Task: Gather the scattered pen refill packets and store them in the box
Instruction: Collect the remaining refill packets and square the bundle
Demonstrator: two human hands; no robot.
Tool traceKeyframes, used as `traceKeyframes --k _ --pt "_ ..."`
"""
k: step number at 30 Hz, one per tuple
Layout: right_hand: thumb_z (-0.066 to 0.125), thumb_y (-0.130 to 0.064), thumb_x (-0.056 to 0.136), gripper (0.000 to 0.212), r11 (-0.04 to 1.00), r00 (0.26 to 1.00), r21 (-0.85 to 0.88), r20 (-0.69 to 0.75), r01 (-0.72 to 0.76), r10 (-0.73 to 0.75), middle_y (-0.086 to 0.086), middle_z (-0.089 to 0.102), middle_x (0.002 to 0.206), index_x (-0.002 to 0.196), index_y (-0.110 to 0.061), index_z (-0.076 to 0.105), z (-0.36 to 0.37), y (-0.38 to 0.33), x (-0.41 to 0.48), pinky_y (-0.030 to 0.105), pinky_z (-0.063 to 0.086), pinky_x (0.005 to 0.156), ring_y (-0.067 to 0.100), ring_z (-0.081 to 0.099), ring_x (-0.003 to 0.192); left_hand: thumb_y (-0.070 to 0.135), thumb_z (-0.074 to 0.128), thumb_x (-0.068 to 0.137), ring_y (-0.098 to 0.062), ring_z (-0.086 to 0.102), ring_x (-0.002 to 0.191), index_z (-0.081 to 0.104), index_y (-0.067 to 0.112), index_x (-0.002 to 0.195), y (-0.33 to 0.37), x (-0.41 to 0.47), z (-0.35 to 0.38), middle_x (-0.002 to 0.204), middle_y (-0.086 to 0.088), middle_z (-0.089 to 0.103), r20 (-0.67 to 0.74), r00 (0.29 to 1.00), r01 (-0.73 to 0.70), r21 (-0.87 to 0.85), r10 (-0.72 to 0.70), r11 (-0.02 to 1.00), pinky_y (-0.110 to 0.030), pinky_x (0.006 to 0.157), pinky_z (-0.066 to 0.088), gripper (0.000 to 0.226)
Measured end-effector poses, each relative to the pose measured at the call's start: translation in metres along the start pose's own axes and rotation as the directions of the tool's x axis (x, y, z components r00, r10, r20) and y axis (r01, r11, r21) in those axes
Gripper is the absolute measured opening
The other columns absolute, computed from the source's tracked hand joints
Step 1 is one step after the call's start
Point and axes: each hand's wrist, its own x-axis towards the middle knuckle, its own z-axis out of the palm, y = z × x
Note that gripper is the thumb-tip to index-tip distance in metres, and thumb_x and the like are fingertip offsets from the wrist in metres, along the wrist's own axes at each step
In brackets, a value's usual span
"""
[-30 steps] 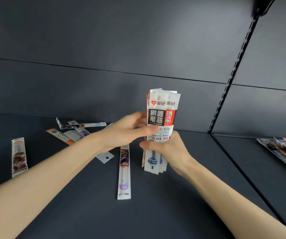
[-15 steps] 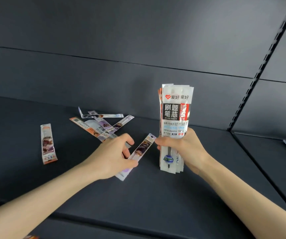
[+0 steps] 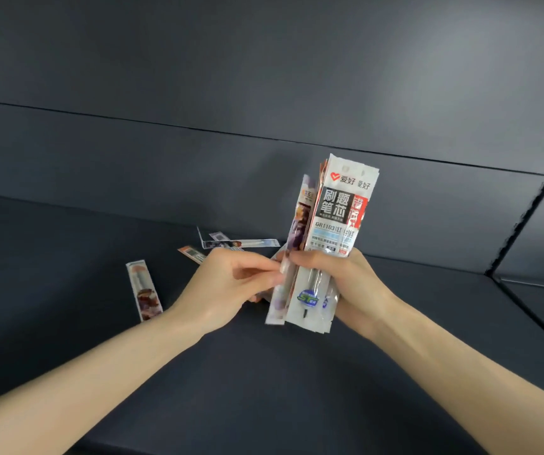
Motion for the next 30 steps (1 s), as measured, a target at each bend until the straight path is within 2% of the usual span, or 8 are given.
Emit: traceKeyframes --k 3,6,10,12,14,21,25,30 --pt "0.072 -0.007 0.076 0.025 0.998 0.989 -0.054 -0.147 0.013 -0.021 0.015 0.069 0.091 0.101 -0.006 0.065 0.022 0.006 0.022 0.049 0.057 0.083 0.029 0.068 0.087 0.012 0.061 0.089 0.006 0.065 0.077 0.072 0.031 0.089 -0.016 0.012 -0.04 0.084 0.022 0.073 0.13 0.989 -0.087 0.171 0.065 0.981 -0.008 0.064 0.046 0.022" --pt "0.069 -0.003 0.079 0.015 0.993 0.966 -0.112 -0.253 0.031 -0.058 0.003 0.068 0.074 0.09 -0.012 0.065 0.036 0.009 0.039 0.035 0.058 0.066 0.017 0.069 0.071 0.024 0.069 0.083 0.001 0.061 0.093 0.07 0.032 0.095 -0.036 0.037 -0.084 0.099 0.014 0.066 0.141 0.983 -0.167 0.452 0.115 0.876 -0.018 0.084 0.047 0.015" --pt "0.072 -0.003 0.076 0.024 0.973 0.935 -0.228 -0.339 0.022 -0.101 0.007 0.073 0.086 0.099 -0.009 0.066 0.05 0.011 0.053 0.028 0.057 0.063 0.019 0.071 0.077 0.056 0.072 0.069 -0.016 0.02 0.141 0.034 0.022 0.144 -0.058 0.082 -0.106 0.15 0.008 0.029 0.438 0.896 -0.315 0.736 -0.068 0.599 -0.034 0.118 0.012 0.09" --pt "0.074 -0.005 0.075 0.027 0.963 0.911 -0.268 -0.4 -0.012 -0.1 0.013 0.073 0.095 0.101 -0.008 0.067 0.054 0.009 0.055 0.039 0.06 0.074 0.027 0.072 0.087 0.063 0.069 0.068 -0.012 0.001 0.146 0.015 0.02 0.15 -0.065 0.104 -0.106 0.159 0.005 0.013 0.537 0.826 -0.363 0.741 -0.174 0.565 -0.037 0.118 -0.007 0.107" --pt "0.074 -0.006 0.075 0.021 0.953 0.886 -0.299 -0.452 -0.047 -0.098 0.015 0.073 0.094 0.095 -0.01 0.068 0.057 0.008 0.055 0.047 0.058 0.08 0.032 0.071 0.089 0.065 0.066 0.069 -0.015 0.009 0.146 0.01 0.017 0.151 -0.071 0.121 -0.104 0.158 0.002 0.017 0.585 0.78 -0.399 0.737 -0.22 0.546 -0.038 0.118 -0.003 0.111" --pt "0.071 -0.004 0.078 0.014 0.957 0.859 -0.285 -0.502 -0.052 -0.103 0.009 0.066 0.079 0.088 -0.01 0.064 0.062 0.016 0.06 0.035 0.058 0.069 0.021 0.067 0.074 0.068 0.07 0.062 -0.023 0.054 0.103 0.054 0.026 0.121 -0.086 0.144 -0.111 0.11 0.005 0.055 0.637 0.756 -0.422 0.65 -0.15 0.632 -0.037 0.091 0.045 0.074" --pt "0.07 -0.003 0.079 0.011 0.958 0.862 -0.285 -0.495 -0.045 -0.107 0.004 0.065 0.072 0.084 -0.011 0.064 0.061 0.018 0.062 0.031 0.055 0.063 0.017 0.066 0.068 0.052 0.07 0.075 -0.016 0.056 0.08 0.053 0.02 0.099 -0.09 0.142 -0.111 0.091 0.005 0.059 0.689 0.713 -0.426 0.572 -0.129 0.701 -0.031 0.068 0.043 0.044" --pt "0.069 -0.003 0.08 0.012 0.964 0.877 -0.263 -0.47 -0.03 -0.102 0.0 0.068 0.069 0.087 -0.011 0.062 0.059 0.023 0.062 0.032 0.056 0.059 0.017 0.071 0.068 0.05 0.054 0.088 -0.015 0.045 0.09 0.043 0.024 0.081 -0.09 0.138 -0.111 0.091 0.004 0.042 0.746 0.643 -0.517 0.59 -0.174 0.621 -0.03 0.081 0.042 0.029"
